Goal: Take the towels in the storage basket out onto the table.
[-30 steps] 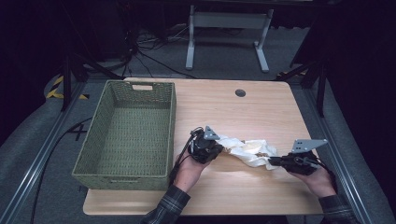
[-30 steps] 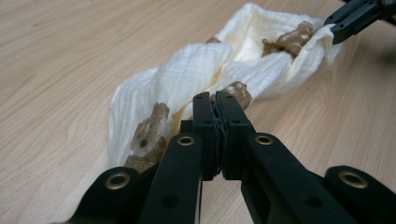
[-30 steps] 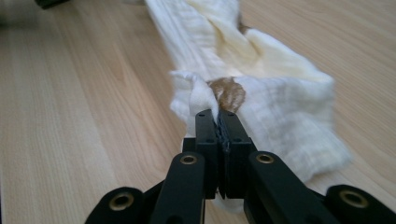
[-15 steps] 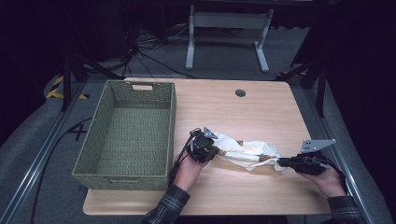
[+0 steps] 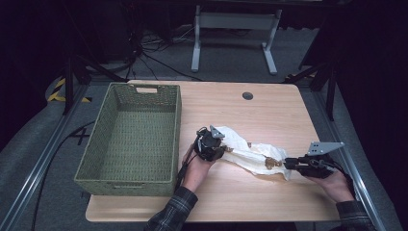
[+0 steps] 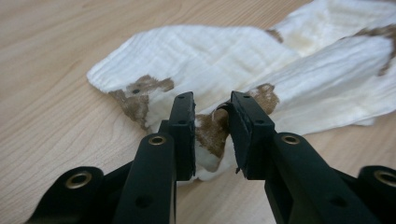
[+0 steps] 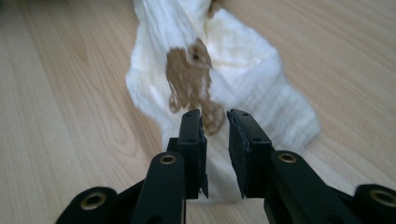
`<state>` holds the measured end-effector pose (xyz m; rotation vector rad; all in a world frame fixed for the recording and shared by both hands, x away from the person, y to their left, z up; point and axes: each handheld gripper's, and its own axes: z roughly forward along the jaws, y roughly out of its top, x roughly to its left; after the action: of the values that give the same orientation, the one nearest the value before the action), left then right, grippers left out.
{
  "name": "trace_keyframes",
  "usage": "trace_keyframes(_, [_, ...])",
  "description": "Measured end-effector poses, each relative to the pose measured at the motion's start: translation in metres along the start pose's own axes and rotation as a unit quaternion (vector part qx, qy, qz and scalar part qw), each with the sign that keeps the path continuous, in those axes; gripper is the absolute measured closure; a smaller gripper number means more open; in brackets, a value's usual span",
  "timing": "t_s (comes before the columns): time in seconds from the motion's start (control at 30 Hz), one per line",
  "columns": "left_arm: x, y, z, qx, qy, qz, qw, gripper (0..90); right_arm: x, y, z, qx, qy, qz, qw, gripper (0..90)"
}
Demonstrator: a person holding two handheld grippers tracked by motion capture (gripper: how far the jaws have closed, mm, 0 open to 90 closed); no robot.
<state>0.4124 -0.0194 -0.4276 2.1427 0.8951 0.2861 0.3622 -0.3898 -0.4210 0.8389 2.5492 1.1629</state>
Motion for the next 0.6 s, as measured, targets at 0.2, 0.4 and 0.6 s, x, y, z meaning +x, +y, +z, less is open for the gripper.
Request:
trace_keyframes(0.2, [-0.014, -0.001, -0.021, -0.005, 0.008, 0.027, 0.9996, 80.4, 0.005, -0.001, 0.002, 0.013, 0.008, -0.005, 0.9999, 86.5])
trace_keyframes(0.4, [-0.024, -0.005, -0.025, 0.013, -0.019, 0.037, 0.9991, 83.2, 0.009, -0.005, 0.003, 0.021, 0.017, -0.003, 0.9996, 87.9])
trace_keyframes(0.6, [-0.021, -0.013, 0.007, 0.06, -0.02, 0.041, 0.9972, 84.0, 0.008, -0.017, 0.004, 0.037, 0.012, 0.009, 0.9992, 89.0])
